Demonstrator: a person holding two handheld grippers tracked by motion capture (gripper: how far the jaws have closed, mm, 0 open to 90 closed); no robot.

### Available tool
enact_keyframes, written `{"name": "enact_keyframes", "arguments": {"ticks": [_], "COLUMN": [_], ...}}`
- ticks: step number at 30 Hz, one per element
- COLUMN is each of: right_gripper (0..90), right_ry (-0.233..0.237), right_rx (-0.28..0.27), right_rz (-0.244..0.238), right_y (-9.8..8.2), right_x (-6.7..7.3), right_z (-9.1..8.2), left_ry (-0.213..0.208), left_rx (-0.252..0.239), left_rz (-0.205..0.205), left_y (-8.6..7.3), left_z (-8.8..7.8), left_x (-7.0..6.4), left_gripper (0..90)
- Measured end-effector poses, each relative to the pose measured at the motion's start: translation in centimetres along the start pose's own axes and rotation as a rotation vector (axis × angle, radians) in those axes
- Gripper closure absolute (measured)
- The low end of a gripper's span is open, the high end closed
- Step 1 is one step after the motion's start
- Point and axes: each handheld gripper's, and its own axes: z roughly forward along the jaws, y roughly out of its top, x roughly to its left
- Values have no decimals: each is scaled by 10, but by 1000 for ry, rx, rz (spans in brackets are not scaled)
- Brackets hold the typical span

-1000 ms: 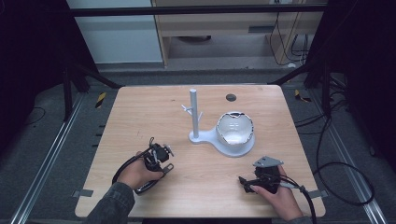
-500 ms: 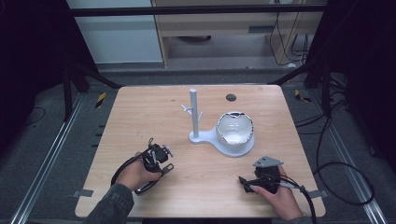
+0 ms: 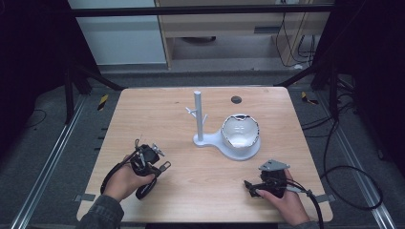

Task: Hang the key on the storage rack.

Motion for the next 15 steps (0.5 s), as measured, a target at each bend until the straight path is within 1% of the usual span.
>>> {"name": "enact_keyframes", "arguments": {"ticks": [2, 4, 9, 12, 15], "right_gripper": [5, 5, 5, 5, 5], "right_ry": [0, 0, 0, 0, 0], "right_rx": [0, 0, 0, 0, 0], "right_rz": [0, 0, 0, 0, 0], "right_y": [0, 0, 0, 0, 0], "right_x": [0, 0, 0, 0, 0], "right_z": [0, 0, 0, 0, 0], "left_ry": [7, 11, 25, 37, 52], "left_rx": [-29, -52, -92, -123, -146], "left_rz": [-15, -21, -42, -58, -61], "left_y": [-4, -9, -16, -19, -19], "left_z": [-7, -15, -31, -39, -46], "left_x": [2, 5, 11, 13, 14], "left_gripper": [804, 804, 805, 807, 808]}}
